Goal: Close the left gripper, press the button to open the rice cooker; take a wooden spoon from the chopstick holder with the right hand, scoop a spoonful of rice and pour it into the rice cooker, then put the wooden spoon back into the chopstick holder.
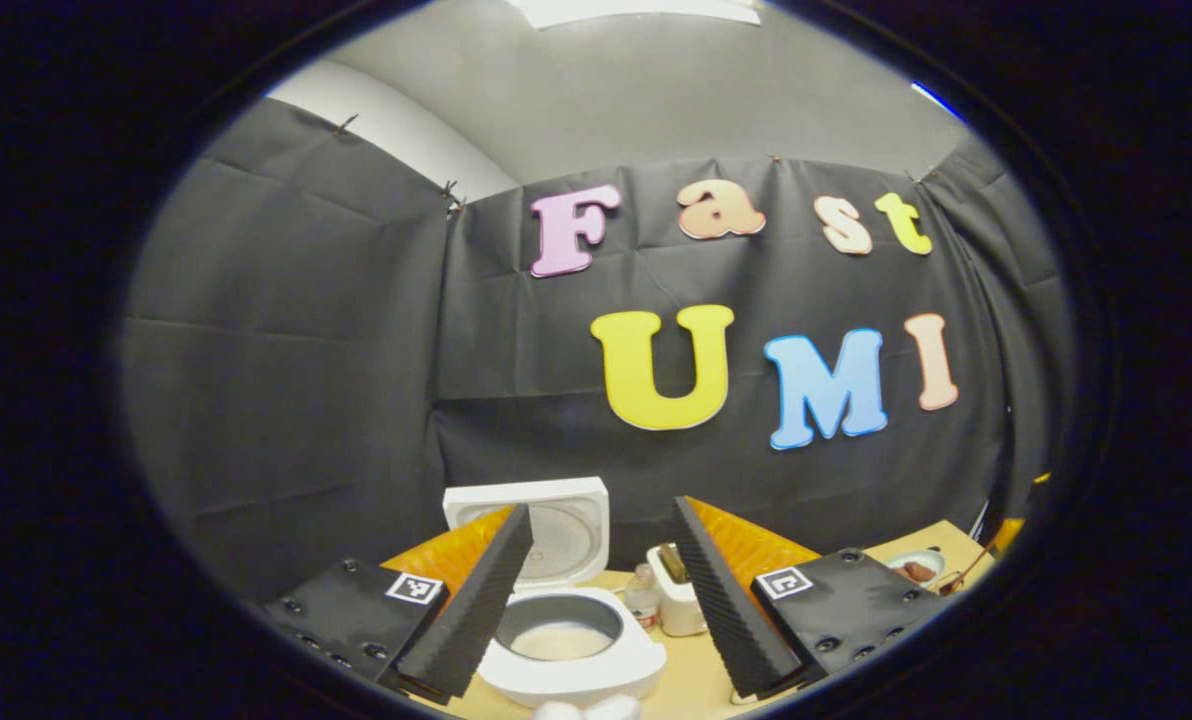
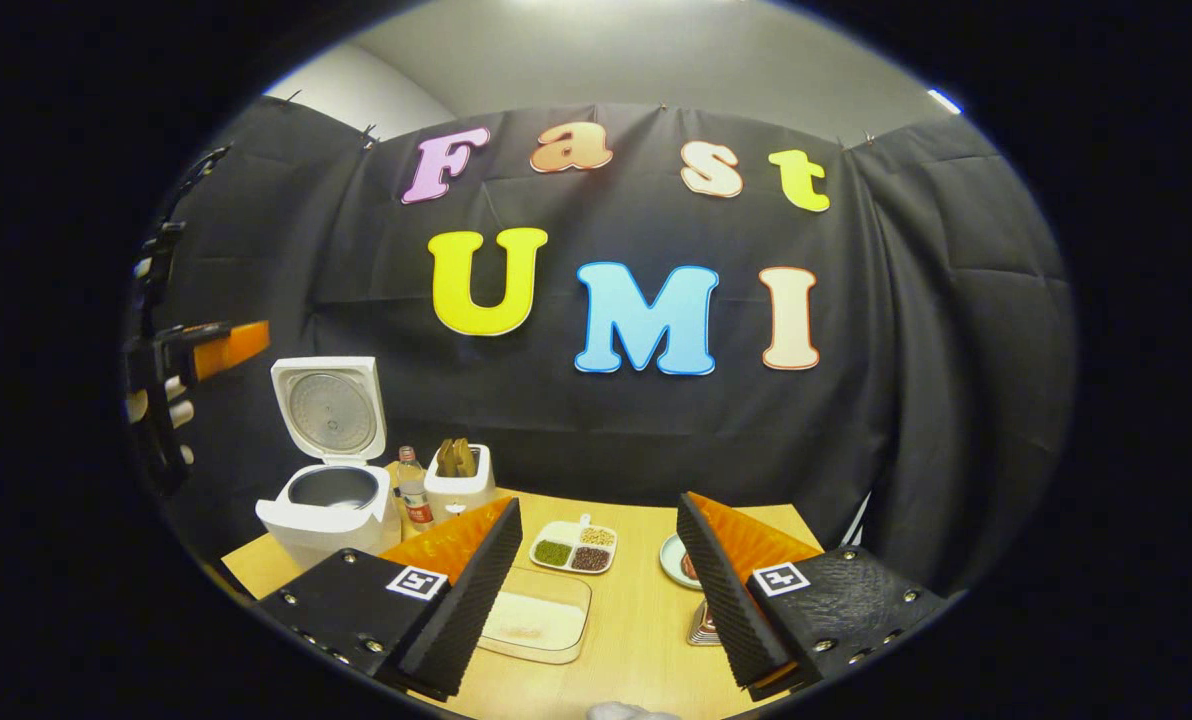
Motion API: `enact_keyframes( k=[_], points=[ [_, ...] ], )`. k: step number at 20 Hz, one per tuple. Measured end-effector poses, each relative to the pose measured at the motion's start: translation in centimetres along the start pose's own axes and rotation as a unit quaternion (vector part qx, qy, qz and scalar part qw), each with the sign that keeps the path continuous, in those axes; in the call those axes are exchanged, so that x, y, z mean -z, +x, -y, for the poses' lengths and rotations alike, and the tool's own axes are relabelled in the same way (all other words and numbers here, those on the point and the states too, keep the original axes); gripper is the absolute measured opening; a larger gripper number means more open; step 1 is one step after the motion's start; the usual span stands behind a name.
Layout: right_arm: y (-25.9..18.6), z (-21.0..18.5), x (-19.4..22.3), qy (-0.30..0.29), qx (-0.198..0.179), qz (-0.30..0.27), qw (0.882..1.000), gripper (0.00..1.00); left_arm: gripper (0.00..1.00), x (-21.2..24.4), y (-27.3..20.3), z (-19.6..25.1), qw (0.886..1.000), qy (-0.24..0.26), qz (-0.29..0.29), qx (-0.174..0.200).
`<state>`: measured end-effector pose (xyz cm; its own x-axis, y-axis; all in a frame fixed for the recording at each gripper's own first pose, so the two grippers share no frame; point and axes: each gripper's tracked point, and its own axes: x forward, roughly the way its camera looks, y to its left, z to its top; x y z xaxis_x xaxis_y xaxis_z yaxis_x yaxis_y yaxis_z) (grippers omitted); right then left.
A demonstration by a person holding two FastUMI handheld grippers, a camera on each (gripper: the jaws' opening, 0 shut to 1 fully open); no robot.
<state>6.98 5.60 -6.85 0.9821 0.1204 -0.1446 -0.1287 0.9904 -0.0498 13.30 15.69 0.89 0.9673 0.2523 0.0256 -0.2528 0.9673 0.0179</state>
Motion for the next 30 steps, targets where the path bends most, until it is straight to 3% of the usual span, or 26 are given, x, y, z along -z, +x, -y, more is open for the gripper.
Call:
enact_keyframes(
  k=[4, 8, 14, 17, 22, 26, 30],
  points=[
    [0.8, 0.0, -0.3, 0.008, 0.008, -0.008, 1.000, 0.95, 0.99, -2.7, 7.4, -4.0, 0.999, -0.002, 0.002, -0.039],
    [1.8, 0.5, -0.3, 0.011, 0.022, -0.018, 1.000, 0.95, 0.99, -2.6, 14.6, -5.8, 0.998, -0.026, -0.020, -0.051],
    [3.5, 1.3, 0.8, 0.004, 0.036, -0.050, 0.998, 0.95, 0.95, 1.6, 25.1, -6.7, 0.995, -0.028, -0.070, -0.059],
    [4.5, 1.2, 1.6, 0.001, 0.036, -0.066, 0.997, 0.95, 0.99, 4.3, 29.2, -7.8, 0.993, -0.027, -0.092, -0.073],
    [5.4, 0.9, 2.6, -0.003, 0.029, -0.086, 0.996, 0.95, 0.95, 9.4, 33.4, -9.2, 0.985, -0.032, -0.140, -0.098],
    [5.7, 0.9, 3.2, -0.003, 0.021, -0.098, 0.995, 0.95, 0.98, 13.0, 35.0, -10.2, 0.975, -0.040, -0.190, -0.107],
    [5.8, 1.2, 3.6, 0.021, 0.014, -0.102, 0.994, 0.95, 0.95, 13.5, 34.7, -10.0, 0.973, -0.031, -0.206, -0.100]
  ],
)
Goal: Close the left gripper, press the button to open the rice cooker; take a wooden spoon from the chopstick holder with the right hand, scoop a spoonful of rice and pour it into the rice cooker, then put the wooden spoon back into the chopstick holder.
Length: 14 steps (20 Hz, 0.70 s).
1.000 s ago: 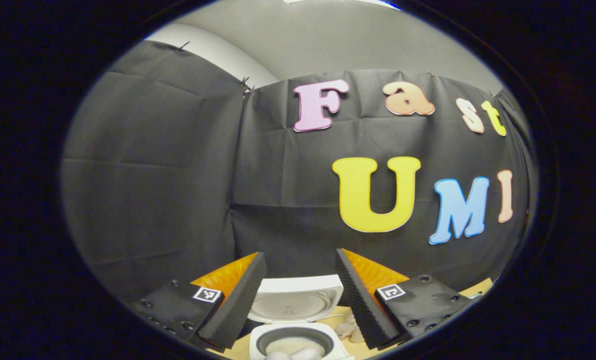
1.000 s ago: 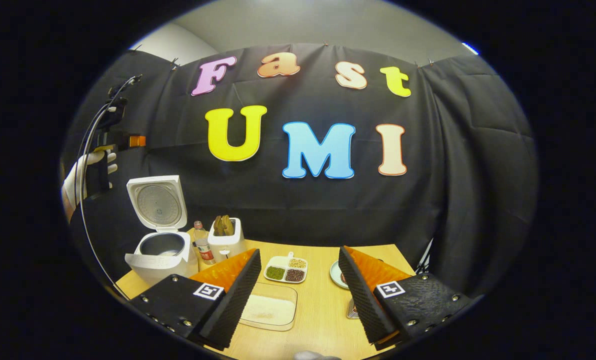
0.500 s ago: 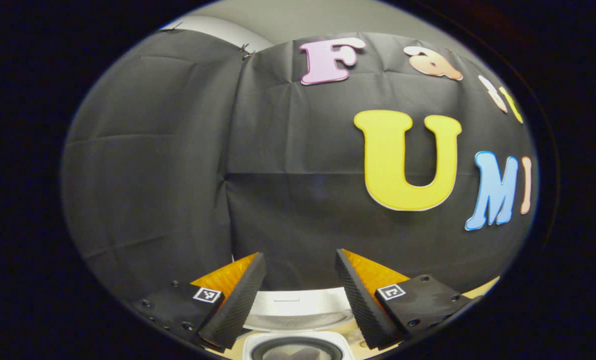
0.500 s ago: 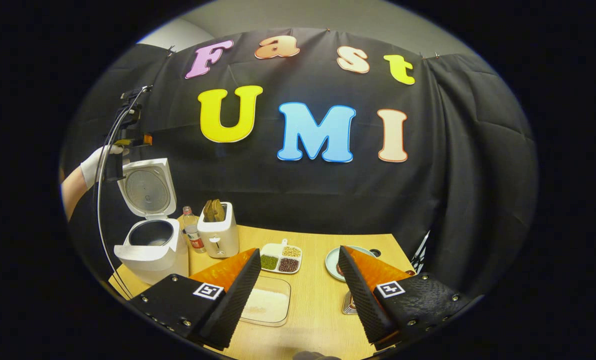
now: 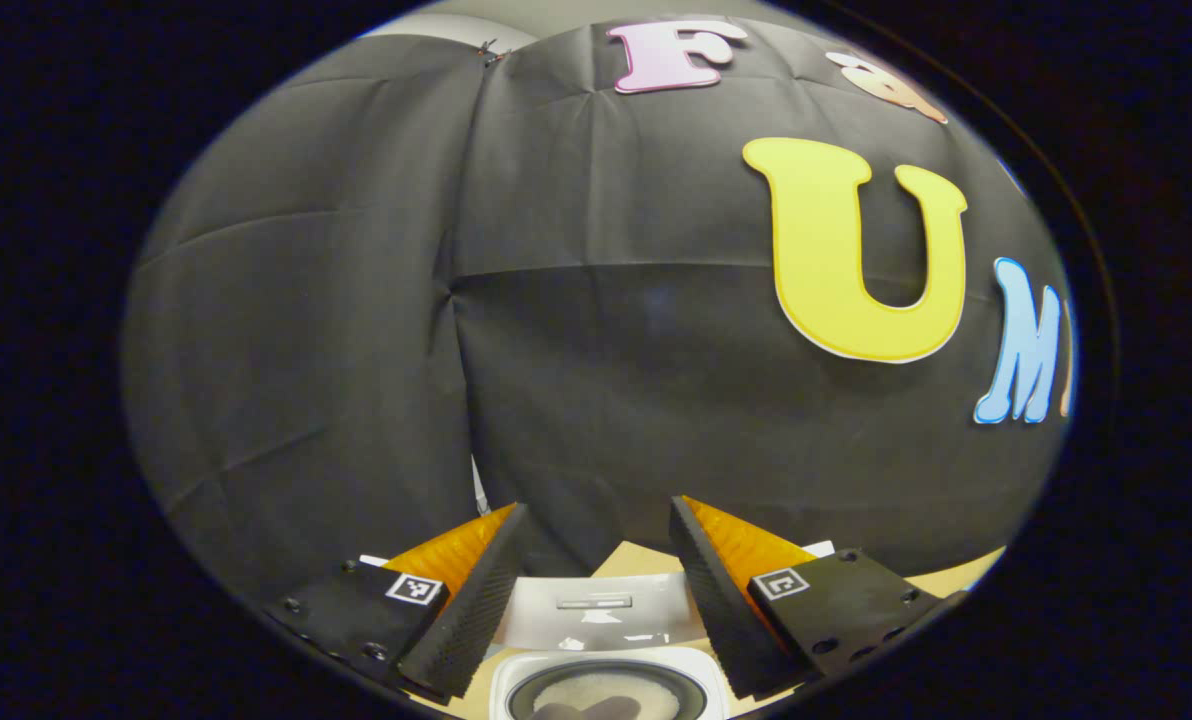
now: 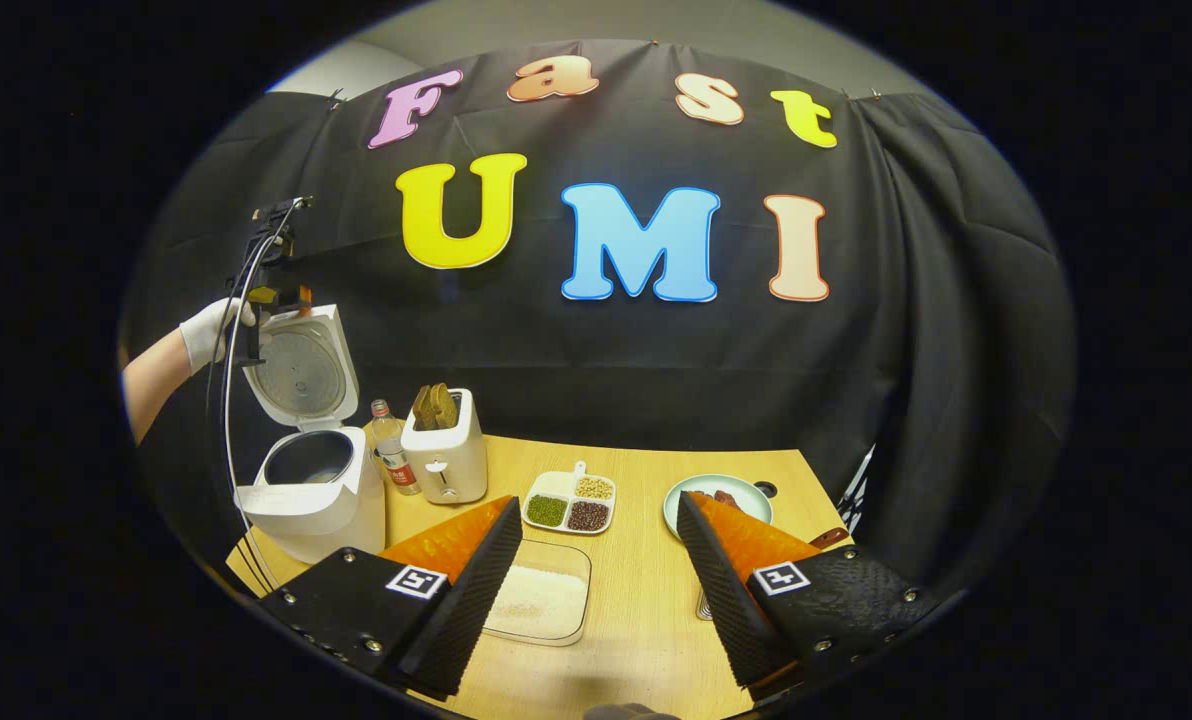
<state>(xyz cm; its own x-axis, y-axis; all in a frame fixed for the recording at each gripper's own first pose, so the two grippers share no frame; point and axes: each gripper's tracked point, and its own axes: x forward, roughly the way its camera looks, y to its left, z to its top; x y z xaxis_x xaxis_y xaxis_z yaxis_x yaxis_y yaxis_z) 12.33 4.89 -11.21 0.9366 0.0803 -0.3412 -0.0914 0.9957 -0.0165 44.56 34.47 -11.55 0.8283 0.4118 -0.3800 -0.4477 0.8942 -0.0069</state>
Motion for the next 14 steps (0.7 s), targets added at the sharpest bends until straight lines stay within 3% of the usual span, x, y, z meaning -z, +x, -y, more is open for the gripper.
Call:
enact_keyframes(
  k=[6, 14],
  points=[
    [-0.5, -0.3, 1.3, 0.019, -0.027, -0.009, 0.999, 0.95, 0.98, 1.3, -1.7, 0.2, 0.999, -0.006, -0.038, 0.009],
    [-1.7, 0.2, 2.5, 0.030, -0.067, -0.017, 0.997, 0.96, 0.96, 7.8, -9.4, 0.8, 0.995, -0.008, -0.094, 0.024]
  ],
)
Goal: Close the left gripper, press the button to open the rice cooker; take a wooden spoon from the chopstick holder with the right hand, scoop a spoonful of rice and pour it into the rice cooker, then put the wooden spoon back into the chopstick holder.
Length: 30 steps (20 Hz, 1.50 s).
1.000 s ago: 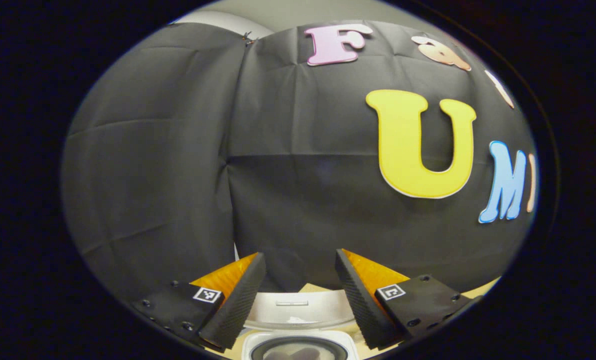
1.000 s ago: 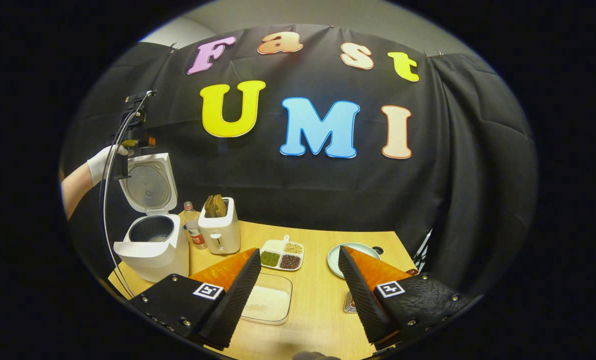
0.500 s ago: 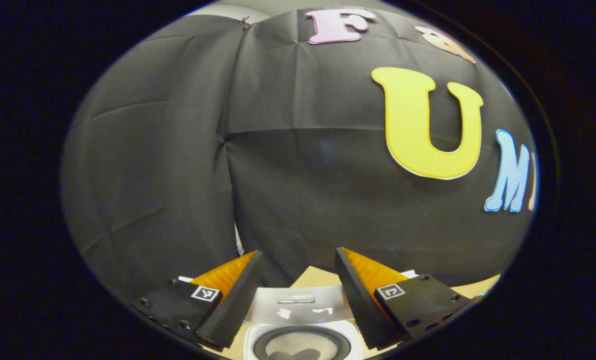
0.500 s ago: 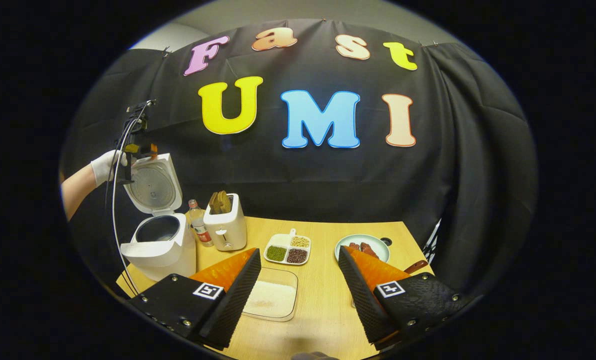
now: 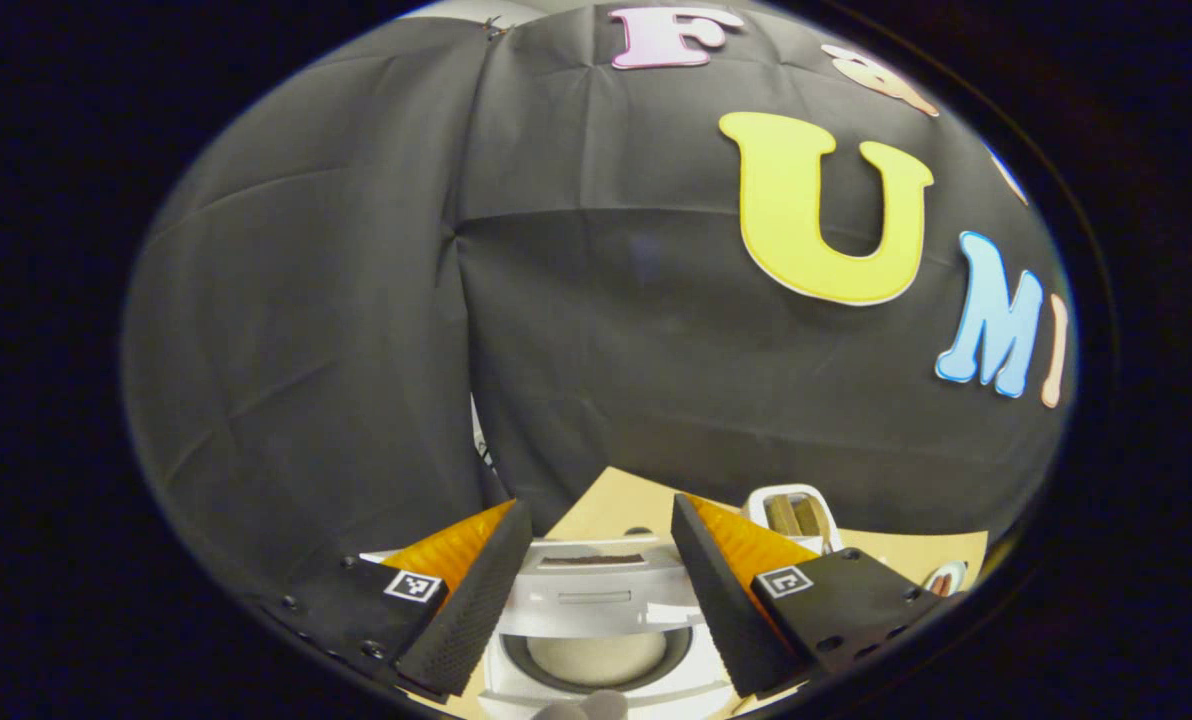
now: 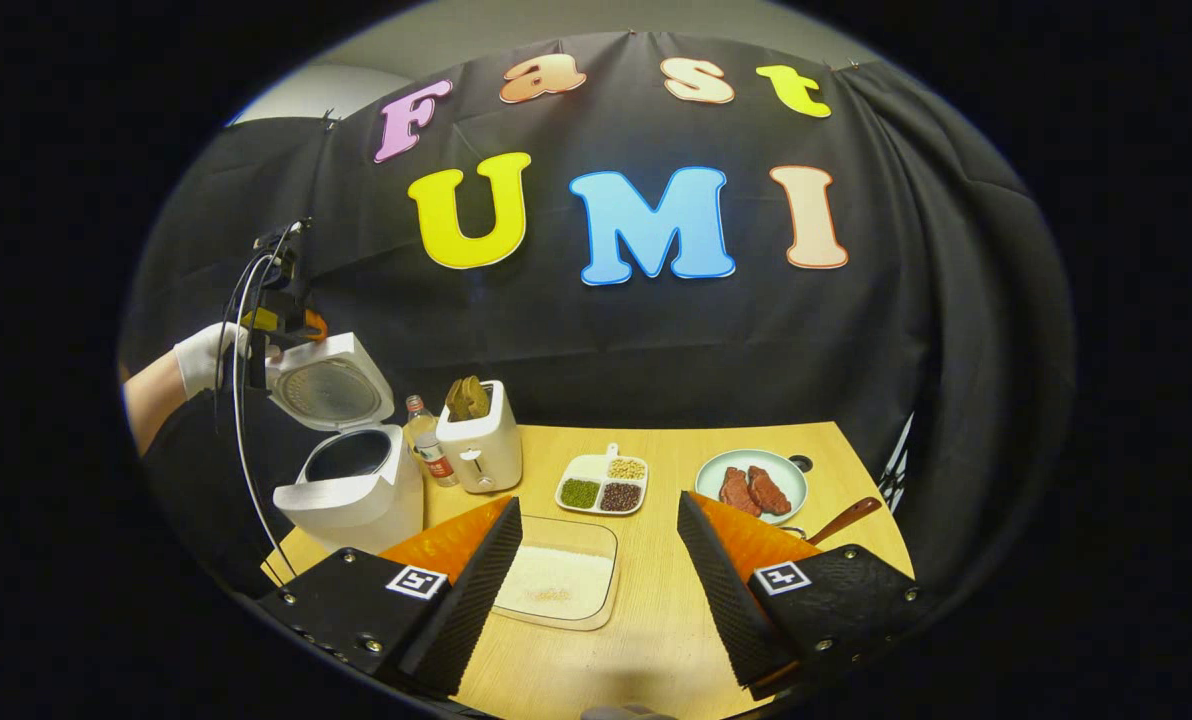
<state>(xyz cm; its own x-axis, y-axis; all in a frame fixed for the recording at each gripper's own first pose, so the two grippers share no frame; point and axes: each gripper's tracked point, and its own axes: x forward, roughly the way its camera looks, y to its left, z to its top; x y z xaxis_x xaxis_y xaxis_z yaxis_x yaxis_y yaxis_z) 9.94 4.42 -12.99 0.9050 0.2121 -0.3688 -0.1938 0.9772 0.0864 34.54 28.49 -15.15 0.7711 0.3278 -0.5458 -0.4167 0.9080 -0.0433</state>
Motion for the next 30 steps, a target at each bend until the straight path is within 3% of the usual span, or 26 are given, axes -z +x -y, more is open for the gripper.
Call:
enact_keyframes(
  k=[7, 13, 21, 30],
  points=[
    [-1.2, 0.0, 1.5, -0.016, -0.021, -0.013, 1.000, 0.96, 1.00, 11.1, -3.3, 0.8, 0.996, 0.007, -0.083, 0.021],
    [-1.8, 0.4, 1.8, -0.004, -0.027, -0.016, 1.000, 0.96, 1.00, 17.3, -3.4, 0.9, 0.990, 0.017, -0.138, 0.021],
    [-1.3, 0.3, 2.7, -0.010, -0.022, -0.026, 0.999, 0.96, 0.99, 21.7, -3.0, 1.5, 0.979, 0.039, -0.196, 0.027],
    [0.5, 0.0, 2.2, 0.016, -0.045, -0.038, 0.998, 0.96, 1.00, 22.2, -2.3, 2.2, 0.974, 0.056, -0.214, 0.044]
  ],
)
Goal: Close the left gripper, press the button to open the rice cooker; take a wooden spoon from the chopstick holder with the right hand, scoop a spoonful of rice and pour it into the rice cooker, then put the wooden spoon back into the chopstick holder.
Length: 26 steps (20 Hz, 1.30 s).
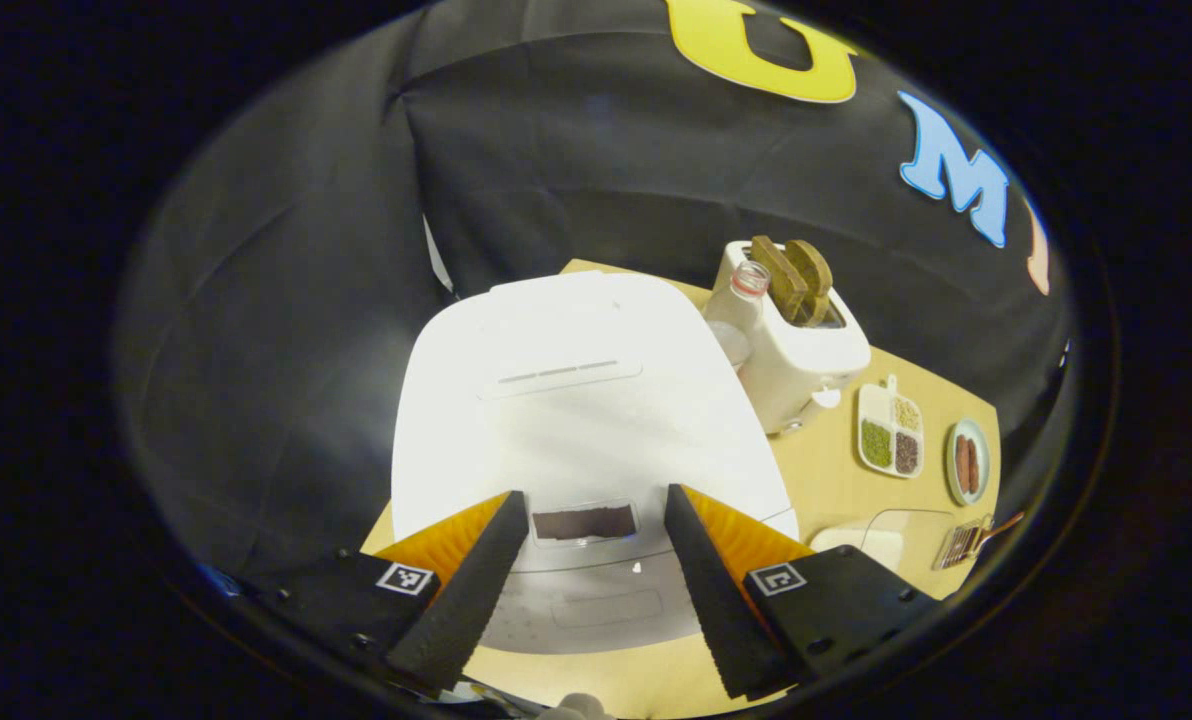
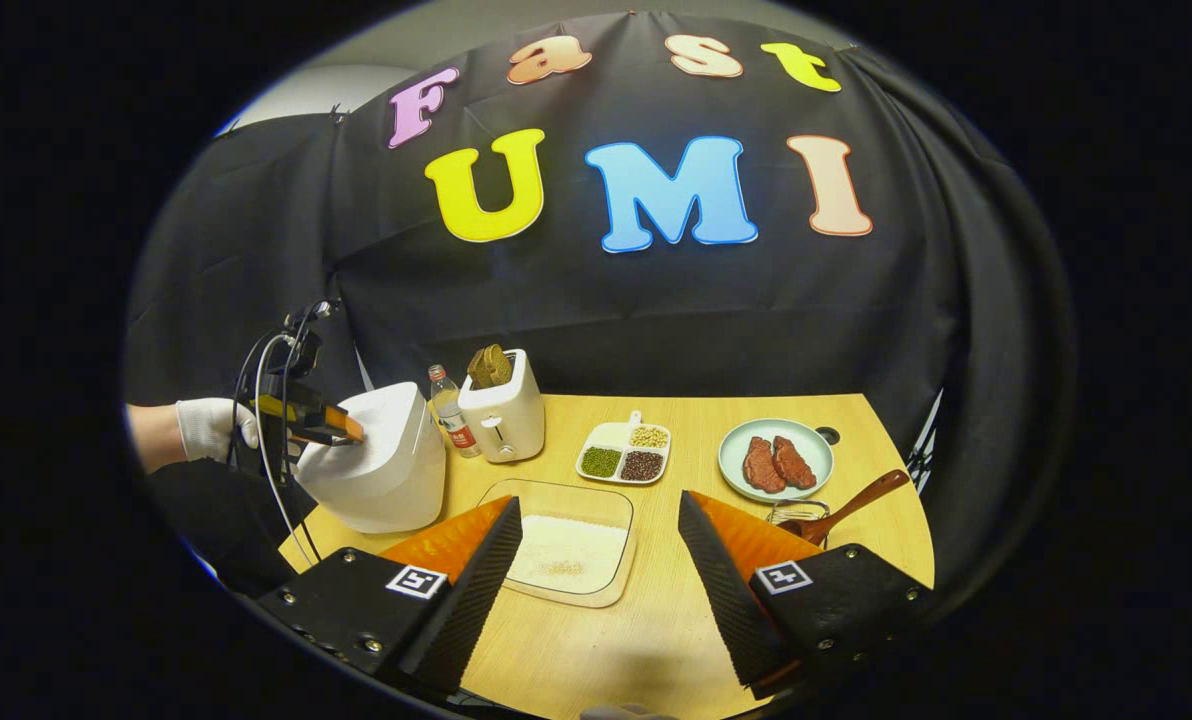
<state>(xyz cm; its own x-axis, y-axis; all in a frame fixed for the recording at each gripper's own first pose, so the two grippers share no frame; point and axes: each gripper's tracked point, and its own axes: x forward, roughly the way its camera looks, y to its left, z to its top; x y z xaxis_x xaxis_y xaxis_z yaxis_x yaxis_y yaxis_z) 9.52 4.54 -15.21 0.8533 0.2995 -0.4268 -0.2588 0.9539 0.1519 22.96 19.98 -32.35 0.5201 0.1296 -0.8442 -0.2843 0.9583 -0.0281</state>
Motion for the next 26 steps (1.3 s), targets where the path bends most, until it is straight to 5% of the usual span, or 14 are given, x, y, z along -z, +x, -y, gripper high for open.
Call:
enact_keyframes(
  k=[10, 16, 20, 26],
  points=[
    [-0.2, 1.9, -0.6, 0.010, 0.011, 0.000, 1.000, 0.98, 0.96, -0.8, -0.7, 0.8, 0.999, 0.038, 0.013, -0.014],
    [-1.6, 2.5, -2.7, -0.005, 0.028, 0.023, 0.999, 0.98, 0.97, -4.0, -5.9, 3.3, 0.990, 0.063, 0.127, -0.010],
    [-2.8, 2.6, -5.1, -0.012, 0.041, 0.062, 0.997, 0.98, 0.96, -7.9, -14.7, 5.7, 0.966, 0.052, 0.251, 0.016],
    [-5.0, 1.6, -8.5, -0.022, 0.059, 0.116, 0.991, 0.98, 0.96, -9.5, -29.6, 9.8, 0.910, 0.064, 0.403, 0.066]
  ],
)
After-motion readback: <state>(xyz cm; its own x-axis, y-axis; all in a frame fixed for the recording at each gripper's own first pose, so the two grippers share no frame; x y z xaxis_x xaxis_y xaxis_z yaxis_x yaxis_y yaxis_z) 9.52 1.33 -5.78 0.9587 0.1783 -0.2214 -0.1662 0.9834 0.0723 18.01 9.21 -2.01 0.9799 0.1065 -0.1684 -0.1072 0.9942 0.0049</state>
